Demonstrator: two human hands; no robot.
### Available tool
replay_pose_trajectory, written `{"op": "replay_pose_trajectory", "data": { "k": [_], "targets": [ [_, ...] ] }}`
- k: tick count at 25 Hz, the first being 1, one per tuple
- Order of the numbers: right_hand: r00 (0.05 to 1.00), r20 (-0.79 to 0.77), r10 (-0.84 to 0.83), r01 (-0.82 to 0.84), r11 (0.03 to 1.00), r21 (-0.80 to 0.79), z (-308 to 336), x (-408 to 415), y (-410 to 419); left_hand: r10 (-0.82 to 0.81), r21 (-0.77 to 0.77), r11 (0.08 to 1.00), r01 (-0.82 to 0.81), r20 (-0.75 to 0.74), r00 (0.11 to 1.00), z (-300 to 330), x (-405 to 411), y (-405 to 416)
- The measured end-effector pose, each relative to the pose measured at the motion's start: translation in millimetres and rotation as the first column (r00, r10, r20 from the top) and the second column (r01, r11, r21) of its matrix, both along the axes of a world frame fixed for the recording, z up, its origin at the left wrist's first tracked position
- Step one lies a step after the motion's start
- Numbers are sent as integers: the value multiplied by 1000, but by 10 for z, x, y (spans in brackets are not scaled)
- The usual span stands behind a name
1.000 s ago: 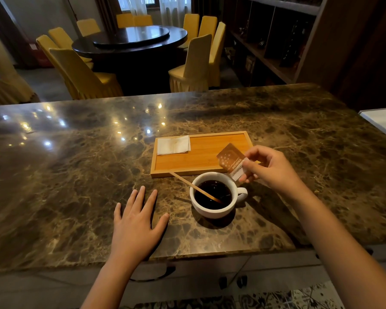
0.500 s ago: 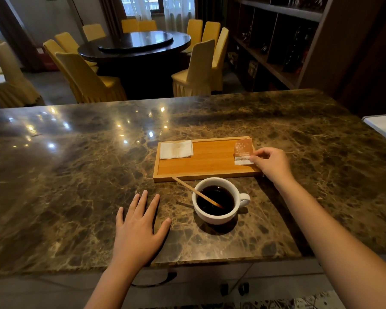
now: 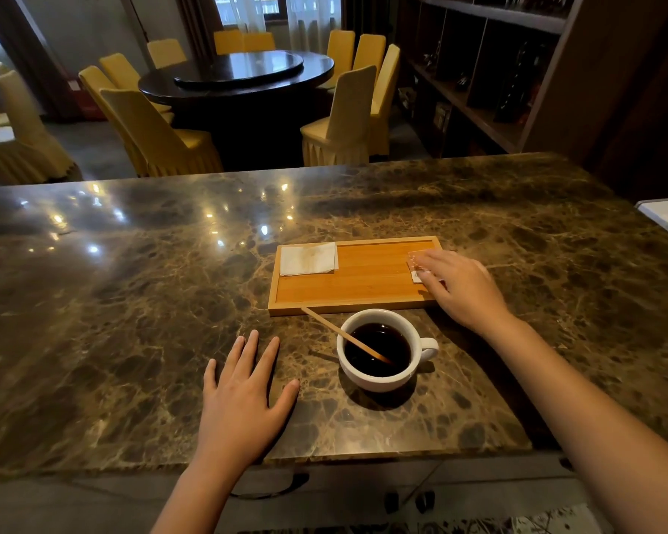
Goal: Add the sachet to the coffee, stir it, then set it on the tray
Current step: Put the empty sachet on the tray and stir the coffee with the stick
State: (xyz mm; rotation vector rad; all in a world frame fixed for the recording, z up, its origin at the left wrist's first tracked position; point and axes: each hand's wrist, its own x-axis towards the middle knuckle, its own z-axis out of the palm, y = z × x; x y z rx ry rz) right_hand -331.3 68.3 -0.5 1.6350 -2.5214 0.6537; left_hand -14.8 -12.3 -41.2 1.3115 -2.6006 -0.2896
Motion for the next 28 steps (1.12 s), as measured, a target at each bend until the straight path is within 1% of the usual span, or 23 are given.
{"op": "replay_pose_trajectory", "data": {
  "k": [2, 3, 5, 10, 14, 18, 19, 21, 24, 26, 28],
  "targets": [
    [995, -31, 99, -95, 990, 107, -13, 7, 25, 2, -3, 1000, -2, 7, 1000, -2, 3, -1],
    [993, -39, 113, -106, 983, 151, -27, 0, 23, 4, -4, 1000, -4, 9, 1000, -5, 5, -1],
    [993, -23, 117, -111, 976, 188, -43, -23, -4, 5, -4, 1000, -5, 5, 1000, -9, 7, -1],
    [994, -2, 113, -110, 977, 183, -7, -97, -91, 7, 0, 1000, -7, -12, 1000, -8, 3, 4],
    [991, 14, 129, -130, 976, 173, 38, -125, -134, 12, -3, 1000, -12, 13, 1000, -5, 4, 7],
    [988, -3, 153, -152, 983, 107, 142, -47, -117, 13, -2, 1000, -13, 12, 1000, 4, 8, 4],
    [985, -4, 173, -173, 982, 78, 207, 18, -102, 12, -2, 1000, -12, 12, 1000, 6, 6, 6],
    [968, 47, 248, -249, 968, 25, 391, 225, -66, 11, -2, 1000, -11, 13, 1000, 6, -1, 8],
    [903, 154, 401, -403, 915, -18, 663, 659, -29, 11, -1, 1000, -11, 16, 1000, 0, -1, 2],
    [862, 175, 475, -482, 876, -8, 731, 911, -64, 9, -2, 1000, -9, 18, 1000, -3, 3, 0],
    [852, 160, 498, -509, 860, 38, 695, 1090, -157, 5, -5, 1000, -5, 18, 1000, -5, 7, 5]
  ]
}}
